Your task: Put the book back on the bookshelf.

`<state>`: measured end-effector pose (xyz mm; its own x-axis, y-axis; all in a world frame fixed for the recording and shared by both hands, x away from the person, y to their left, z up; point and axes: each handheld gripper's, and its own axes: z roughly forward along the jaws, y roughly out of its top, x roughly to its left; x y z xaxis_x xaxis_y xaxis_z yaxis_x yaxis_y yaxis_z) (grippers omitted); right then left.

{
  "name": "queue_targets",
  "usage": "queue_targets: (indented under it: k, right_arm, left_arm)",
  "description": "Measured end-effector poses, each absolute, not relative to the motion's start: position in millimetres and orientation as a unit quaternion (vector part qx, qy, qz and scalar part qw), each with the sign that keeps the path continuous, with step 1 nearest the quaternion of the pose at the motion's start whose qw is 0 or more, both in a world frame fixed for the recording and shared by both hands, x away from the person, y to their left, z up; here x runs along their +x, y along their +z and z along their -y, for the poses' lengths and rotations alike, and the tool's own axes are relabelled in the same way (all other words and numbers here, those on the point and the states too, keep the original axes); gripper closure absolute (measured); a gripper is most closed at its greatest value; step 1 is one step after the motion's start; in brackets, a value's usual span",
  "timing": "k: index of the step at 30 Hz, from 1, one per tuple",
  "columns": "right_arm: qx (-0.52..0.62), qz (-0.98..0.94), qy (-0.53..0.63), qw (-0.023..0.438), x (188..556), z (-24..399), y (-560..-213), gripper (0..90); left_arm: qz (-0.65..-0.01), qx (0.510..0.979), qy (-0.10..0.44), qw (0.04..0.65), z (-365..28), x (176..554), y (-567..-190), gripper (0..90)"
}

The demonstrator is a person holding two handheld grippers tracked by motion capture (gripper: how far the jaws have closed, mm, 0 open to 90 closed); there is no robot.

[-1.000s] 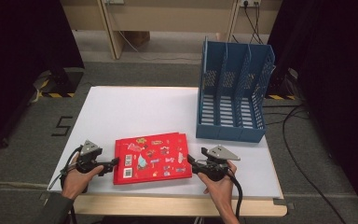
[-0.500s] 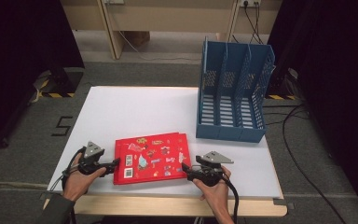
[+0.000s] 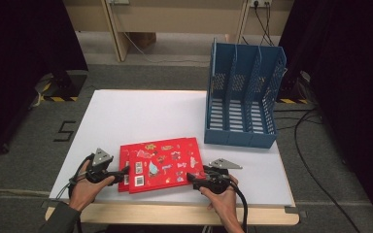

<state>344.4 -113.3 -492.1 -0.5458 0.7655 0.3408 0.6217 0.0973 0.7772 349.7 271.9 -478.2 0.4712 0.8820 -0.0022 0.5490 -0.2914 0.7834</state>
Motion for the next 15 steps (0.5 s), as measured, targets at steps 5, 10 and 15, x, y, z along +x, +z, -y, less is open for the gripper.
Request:
queue_targets:
  k: [5, 10, 15]
  right_arm:
    - [0.484, -0.729, 0.48, 0.062, 345.3, 114.2, -493.2, 21.3]
    - [0.5, -0.717, 0.485, 0.028, 345.6, 113.8, -496.8, 21.3]
    - [0.509, -0.711, 0.484, 0.038, 346.4, 114.5, -493.5, 24.4]
  left_arm:
    - [-0.464, 0.772, 0.223, 0.373, -268.8, 348.1, -478.3, 25.8]
    - [-0.463, 0.774, 0.223, 0.371, -267.7, 347.8, -478.8, 25.8]
    - [-0.463, 0.773, 0.222, 0.371, -266.4, 347.3, -478.9, 26.3]
